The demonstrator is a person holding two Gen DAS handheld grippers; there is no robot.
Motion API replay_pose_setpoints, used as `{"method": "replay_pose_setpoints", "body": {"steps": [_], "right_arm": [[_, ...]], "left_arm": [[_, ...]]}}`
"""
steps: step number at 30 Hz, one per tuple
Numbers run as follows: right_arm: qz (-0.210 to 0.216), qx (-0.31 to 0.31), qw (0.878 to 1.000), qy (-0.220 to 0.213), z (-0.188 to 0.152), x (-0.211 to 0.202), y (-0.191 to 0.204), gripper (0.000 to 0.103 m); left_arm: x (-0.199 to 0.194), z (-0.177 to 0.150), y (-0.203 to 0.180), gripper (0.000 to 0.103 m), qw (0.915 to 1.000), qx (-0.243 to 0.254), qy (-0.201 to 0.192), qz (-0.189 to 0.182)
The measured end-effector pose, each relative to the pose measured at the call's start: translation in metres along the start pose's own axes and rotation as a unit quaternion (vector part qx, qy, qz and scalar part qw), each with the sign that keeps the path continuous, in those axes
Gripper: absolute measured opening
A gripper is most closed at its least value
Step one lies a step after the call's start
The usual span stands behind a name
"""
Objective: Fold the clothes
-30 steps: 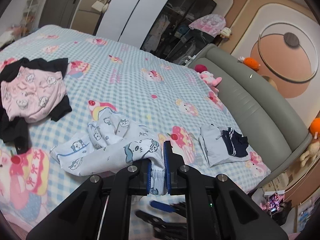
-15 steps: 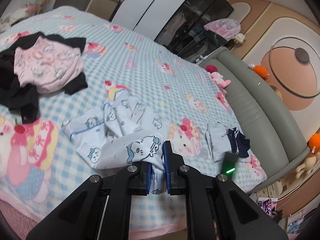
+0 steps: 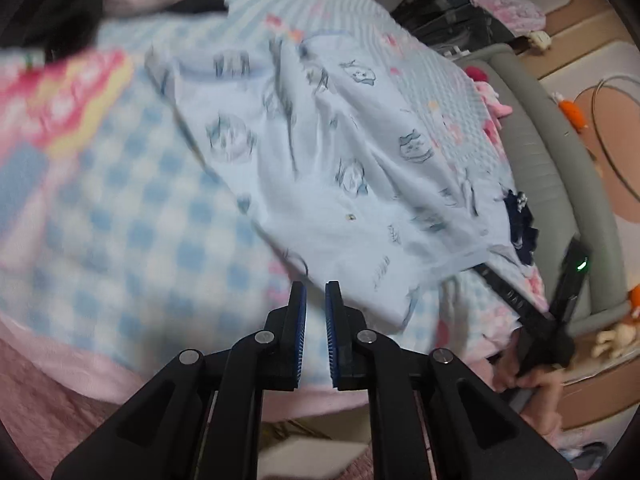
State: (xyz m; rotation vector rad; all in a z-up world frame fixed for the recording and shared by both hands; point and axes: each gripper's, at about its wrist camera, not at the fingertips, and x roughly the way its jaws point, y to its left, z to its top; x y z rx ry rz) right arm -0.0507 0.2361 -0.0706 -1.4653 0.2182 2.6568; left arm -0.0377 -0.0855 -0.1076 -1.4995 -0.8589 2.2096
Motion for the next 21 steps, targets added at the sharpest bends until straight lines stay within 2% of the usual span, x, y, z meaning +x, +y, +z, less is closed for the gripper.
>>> {"method": "replay_pose_setpoints", "body": {"steps": [1,2,3,5,8,10,11,12,13,14,18,21], "right_arm": [[0.007,-0.004,1.0,0.003,-0.008,0.0,-0.003,0.022],[0.01,-0.015,1.0,0.005,-0.015,0.0,-0.002,0.022],[0.013,-0.02,1.0,0.003,-0.02,-0.002,-0.001,0.022],[0.025,-0.021,0.999,-0.001,-0.023,-0.005,-0.002,0.024],[0.027,-0.006,1.0,-0.005,-0.024,-0.008,-0.008,0.026],[0.02,-0.006,1.0,-0.001,-0.023,-0.003,-0.013,0.027],[0.018,-0.007,1.0,0.004,-0.021,0.002,-0.014,0.027],[0.022,-0.007,1.0,0.007,-0.011,0.009,-0.012,0.027],[0.024,-0.012,1.0,0.006,-0.009,0.008,-0.011,0.027],[0.025,-0.017,1.0,0.005,-0.006,0.008,-0.01,0.027],[0.024,-0.045,0.998,-0.023,0.012,0.002,0.007,0.027],[0.033,-0.065,0.996,-0.06,0.029,-0.004,0.022,0.027]], "left_arm": [[0.005,-0.003,0.001,0.013,0.9996,-0.005,0.015,-0.024],[0.01,-0.006,-0.001,0.02,0.9985,-0.006,0.026,-0.047],[0.014,-0.01,-0.005,0.042,0.9971,-0.003,0.037,-0.066],[0.022,-0.015,-0.02,0.063,0.996,0.022,0.045,-0.074],[0.038,-0.016,-0.037,0.066,0.9973,0.048,0.039,-0.039],[0.051,-0.013,-0.045,0.062,0.9974,0.062,0.037,-0.005],[0.056,-0.012,-0.048,0.034,0.9965,0.074,0.035,0.016],[0.06,-0.009,-0.052,0.015,0.9954,0.084,0.031,0.032],[0.056,-0.004,-0.054,0.006,0.9955,0.086,0.021,0.033],[0.051,0.001,-0.056,0.006,0.9956,0.088,0.008,0.032],[-0.002,0.032,-0.053,0.005,0.9938,0.065,-0.088,0.022],[-0.035,0.048,-0.025,0.005,0.9884,0.021,-0.14,0.055]]}}
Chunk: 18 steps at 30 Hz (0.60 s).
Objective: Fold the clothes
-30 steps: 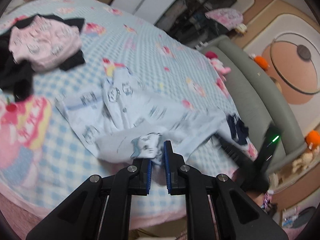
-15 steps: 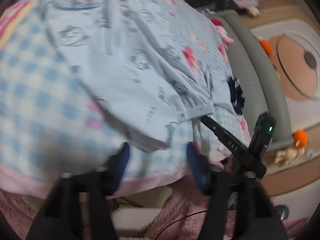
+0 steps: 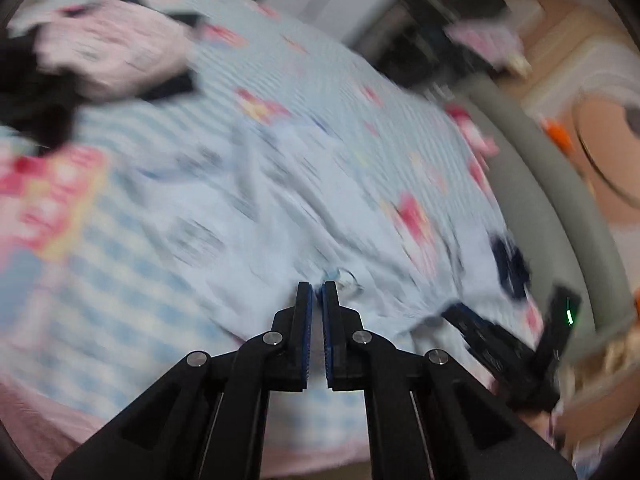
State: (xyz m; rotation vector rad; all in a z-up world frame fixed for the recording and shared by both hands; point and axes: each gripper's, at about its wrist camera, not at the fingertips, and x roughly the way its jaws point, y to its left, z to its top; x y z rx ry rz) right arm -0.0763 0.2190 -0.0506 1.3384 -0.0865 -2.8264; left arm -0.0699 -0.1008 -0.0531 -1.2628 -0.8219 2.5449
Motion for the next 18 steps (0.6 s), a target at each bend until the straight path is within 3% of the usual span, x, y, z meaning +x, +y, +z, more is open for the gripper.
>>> {"method": "replay_pose_setpoints", "body": {"steps": [1,3,4,5,7,9,14,17,18], "right_arm": [[0.001,-0.007,1.0,0.001,0.004,0.008,0.005,0.027],[0.001,-0.021,1.0,0.004,0.01,0.024,0.016,0.028],[-0.002,-0.023,0.999,0.027,0.008,0.037,0.019,0.028],[-0.003,-0.027,0.998,0.057,0.005,0.051,0.023,0.028],[0.005,-0.021,0.998,0.052,0.001,0.051,0.025,0.028],[0.012,-0.015,0.999,0.048,-0.002,0.051,0.027,0.028],[0.008,0.014,1.0,0.022,-0.004,0.036,0.02,0.028],[0.007,0.02,1.0,0.005,-0.006,0.025,0.009,0.028],[0.007,0.021,1.0,-0.001,-0.006,0.021,0.006,0.028]], "left_arm": [[-0.005,0.006,0.012,0.005,0.9998,-0.013,-0.008,0.015],[0.005,0.006,0.036,0.006,0.9985,-0.034,0.04,0.015],[0.008,0.002,0.041,0.006,0.9975,-0.039,0.059,0.001],[0.009,-0.003,0.042,0.007,0.9964,-0.037,0.075,-0.012],[0.008,-0.021,0.026,0.018,0.9954,0.009,0.091,-0.029],[0.013,-0.038,0.008,0.064,0.9922,0.05,0.108,-0.036],[0.04,-0.071,-0.035,0.065,0.9783,0.144,0.148,-0.014],[0.057,-0.081,-0.055,0.064,0.968,0.194,0.156,0.034],[0.061,-0.078,-0.056,0.056,0.9676,0.198,0.146,0.055]]}}
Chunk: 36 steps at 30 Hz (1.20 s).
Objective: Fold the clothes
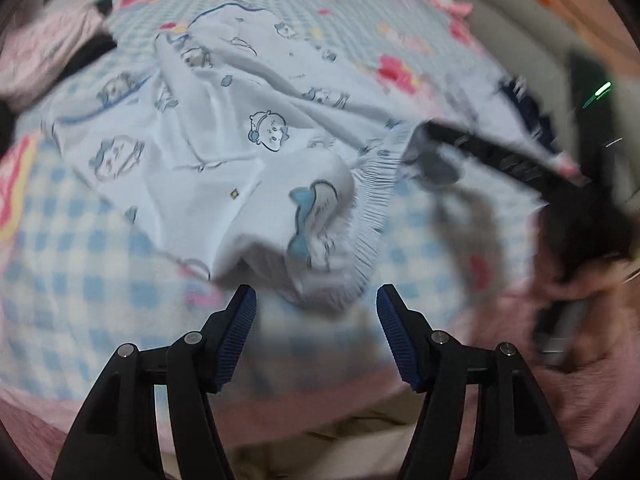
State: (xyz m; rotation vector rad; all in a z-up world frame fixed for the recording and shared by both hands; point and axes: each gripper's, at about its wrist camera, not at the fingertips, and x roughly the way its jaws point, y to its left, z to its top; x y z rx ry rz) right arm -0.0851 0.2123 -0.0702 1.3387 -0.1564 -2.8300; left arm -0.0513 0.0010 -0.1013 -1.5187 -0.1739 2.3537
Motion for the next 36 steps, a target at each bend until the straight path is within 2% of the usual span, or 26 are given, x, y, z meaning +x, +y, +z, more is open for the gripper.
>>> {"method": "replay_pose_setpoints", "body": {"steps": [1,2,3,6,7,9,11,14,17,18,21,24,26,27,30,32,33,36], "right_arm": [[0.003,0.001,1.0,-0.001,0.001,0.0,-0.003,0.028],[0.002,0.001,1.0,0.001,0.004,0.001,-0.005,0.028],[0.001,0.0,1.0,0.002,0.006,0.002,-0.006,0.028],[0.008,-0.017,1.0,0.009,0.012,0.001,-0.002,0.029],[0.013,-0.023,1.0,0.013,0.014,0.002,0.0,0.03],[0.031,-0.036,0.998,0.044,0.008,0.009,0.005,0.04],[0.042,-0.047,0.996,0.069,-0.001,0.015,0.009,0.043],[0.036,-0.056,0.995,0.079,-0.019,0.018,0.012,0.043],[0.03,-0.073,0.994,0.076,-0.03,0.003,0.015,0.043],[0.041,-0.074,0.993,0.076,-0.032,-0.002,0.015,0.044],[0.057,-0.069,0.993,0.081,-0.036,-0.013,0.014,0.046],[0.061,-0.074,0.992,0.082,-0.038,-0.011,0.017,0.05],[0.044,-0.081,0.992,0.088,-0.039,-0.001,0.017,0.05],[0.04,-0.089,0.991,0.094,-0.039,0.004,0.018,0.05],[0.011,-0.107,0.989,0.097,-0.039,0.018,0.018,0.048],[0.005,-0.109,0.99,0.094,-0.037,0.021,0.017,0.037],[0.002,-0.109,0.99,0.091,-0.035,0.022,0.017,0.035],[-0.008,-0.091,0.993,0.068,-0.028,0.016,0.012,0.029]], "left_arm": [[0.003,0.004,-0.001,0.043,0.9997,0.001,-0.005,0.022],[0.004,0.009,0.0,0.018,0.999,-0.003,-0.012,0.043],[-0.001,0.016,0.006,0.017,0.998,-0.023,-0.028,0.052],[-0.036,0.034,0.031,0.016,0.9907,-0.082,-0.102,0.039],[-0.045,0.039,0.04,0.016,0.9872,-0.1,-0.117,0.042],[-0.05,0.044,0.054,0.016,0.9835,-0.123,-0.122,0.053],[-0.045,0.044,0.066,0.016,0.9824,-0.138,-0.11,0.061],[-0.036,0.031,0.074,0.016,0.9814,-0.155,-0.098,0.056],[-0.028,0.015,0.079,0.018,0.9798,-0.175,-0.085,0.047],[-0.024,0.012,0.08,0.018,0.9792,-0.18,-0.083,0.043],[-0.021,0.002,0.082,0.018,0.9798,-0.185,-0.075,0.016],[-0.023,-0.004,0.081,0.021,0.9804,-0.183,-0.064,-0.034],[-0.027,-0.007,0.08,0.028,0.9796,-0.183,-0.066,-0.051],[-0.029,-0.009,0.08,0.035,0.9793,-0.183,-0.068,-0.054],[-0.034,-0.011,0.084,0.041,0.9783,-0.186,-0.074,-0.052],[-0.037,-0.012,0.085,0.041,0.9795,-0.183,-0.077,-0.036],[-0.037,-0.011,0.086,0.041,0.9805,-0.177,-0.078,-0.031],[-0.033,-0.009,0.087,0.041,0.982,-0.167,-0.066,-0.058]]}}
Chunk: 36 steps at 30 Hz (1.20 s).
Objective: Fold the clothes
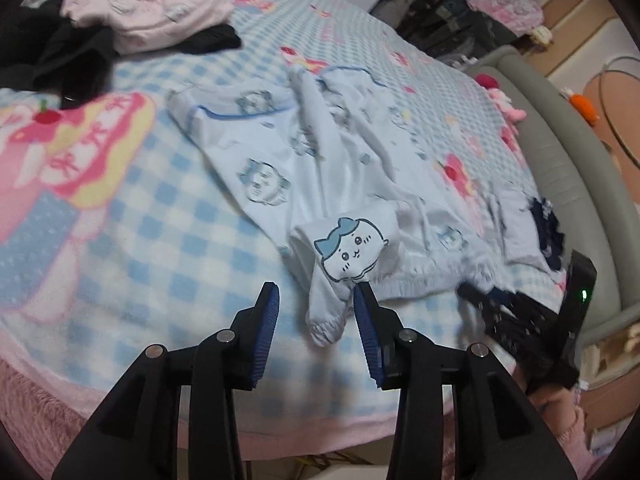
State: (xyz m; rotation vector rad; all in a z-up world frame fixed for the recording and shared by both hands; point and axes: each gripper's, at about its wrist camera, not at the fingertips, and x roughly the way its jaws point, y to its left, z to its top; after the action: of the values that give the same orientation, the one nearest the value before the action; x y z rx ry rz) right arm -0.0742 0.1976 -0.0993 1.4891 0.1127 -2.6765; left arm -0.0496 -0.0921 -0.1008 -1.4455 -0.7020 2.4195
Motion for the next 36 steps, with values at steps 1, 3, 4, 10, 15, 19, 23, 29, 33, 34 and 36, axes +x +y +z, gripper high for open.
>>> {"method": "replay_pose_setpoints", "body": {"steps": [1,3,4,10,15,19,23,29,33,34,36], "right_arm": [[-0.002,0.009,1.0,-0.006,0.002,-0.002,-0.003,0.027],[0.0,0.034,0.999,-0.015,0.005,-0.003,-0.012,0.027],[0.004,0.046,0.999,-0.016,0.006,-0.003,-0.016,0.027],[0.01,0.078,0.997,-0.013,0.004,-0.006,-0.029,0.028],[0.028,0.12,0.992,-0.004,-0.003,-0.004,-0.041,0.028],[0.024,0.125,0.992,0.002,0.0,0.002,-0.043,0.028],[0.023,0.129,0.991,0.013,0.005,0.014,-0.044,0.028],[0.031,0.138,0.99,0.019,0.012,0.023,-0.048,0.028],[0.043,0.148,0.988,0.022,0.014,0.019,-0.049,0.028],[0.048,0.15,0.987,0.019,0.014,0.014,-0.049,0.028],[0.07,0.157,0.985,0.007,0.015,0.004,-0.05,0.028]], "left_arm": [[0.006,0.0,0.002,0.041,0.9998,-0.005,0.014,-0.014],[0.018,-0.001,0.005,0.041,0.9989,-0.016,0.035,-0.027],[0.023,-0.002,0.005,0.041,0.9987,-0.018,0.041,-0.027],[0.03,-0.006,0.008,0.041,0.9979,-0.023,0.034,-0.049],[0.029,-0.002,0.021,0.039,0.9951,-0.052,0.019,-0.082],[0.028,0.006,0.025,0.039,0.9951,-0.058,0.008,-0.08],[0.031,0.014,0.029,0.039,0.9946,-0.065,0.004,-0.08],[0.049,0.017,0.031,0.039,0.9957,-0.064,0.021,-0.063],[0.056,0.018,0.026,0.039,0.9972,-0.053,0.033,-0.041],[0.054,0.017,0.026,0.039,0.997,-0.055,0.035,-0.043],[0.049,0.016,0.025,0.039,0.9954,-0.062,0.038,-0.063]]}}
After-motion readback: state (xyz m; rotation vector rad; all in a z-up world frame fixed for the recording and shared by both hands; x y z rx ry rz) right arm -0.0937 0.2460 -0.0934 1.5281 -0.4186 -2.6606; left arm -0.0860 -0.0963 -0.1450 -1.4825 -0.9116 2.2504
